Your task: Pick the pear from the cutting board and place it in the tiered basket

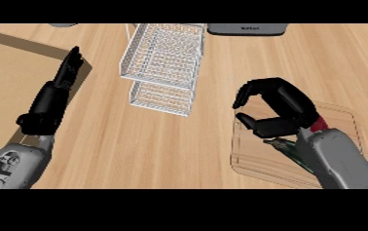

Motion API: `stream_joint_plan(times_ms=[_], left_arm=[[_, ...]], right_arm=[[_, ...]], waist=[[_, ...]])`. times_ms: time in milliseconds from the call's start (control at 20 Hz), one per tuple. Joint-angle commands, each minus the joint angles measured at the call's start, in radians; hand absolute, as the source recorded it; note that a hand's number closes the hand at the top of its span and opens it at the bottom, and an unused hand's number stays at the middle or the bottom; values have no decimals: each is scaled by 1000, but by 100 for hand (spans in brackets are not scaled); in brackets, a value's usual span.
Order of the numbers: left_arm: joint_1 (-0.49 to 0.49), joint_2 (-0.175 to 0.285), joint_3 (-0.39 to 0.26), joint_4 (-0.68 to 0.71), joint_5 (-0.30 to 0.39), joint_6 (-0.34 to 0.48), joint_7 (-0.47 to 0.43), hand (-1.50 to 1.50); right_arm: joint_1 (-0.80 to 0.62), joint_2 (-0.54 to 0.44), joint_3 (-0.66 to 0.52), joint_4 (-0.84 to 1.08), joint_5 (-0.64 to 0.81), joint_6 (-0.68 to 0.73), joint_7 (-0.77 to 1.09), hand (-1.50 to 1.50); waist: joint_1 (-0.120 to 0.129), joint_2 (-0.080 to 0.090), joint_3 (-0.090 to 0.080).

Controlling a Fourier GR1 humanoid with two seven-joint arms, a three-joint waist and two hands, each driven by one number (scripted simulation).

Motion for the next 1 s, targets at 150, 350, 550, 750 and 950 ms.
stream_joint_plan(times_ms=[150,350,550,750,950], left_arm=[[65,2,-99,-102,-114,16,61,0],[51,4,-91,-107,-117,5,56,0],[50,-11,-107,-88,-135,15,64,0],[87,-15,-127,-128,-150,24,72,0],[51,19,-78,-144,-128,-8,103,0]], right_arm=[[-85,-132,-183,244,-307,297,115,-150],[-224,-281,-150,287,-281,471,223,-150],[-266,-457,-89,229,-99,614,246,-150],[-351,-591,-79,183,43,732,240,-150],[-383,-598,-32,130,212,744,208,-150]], waist=[[-4,-6,-3],[10,-3,-4],[1,0,-4],[15,-3,-3],[8,-3,-3]])
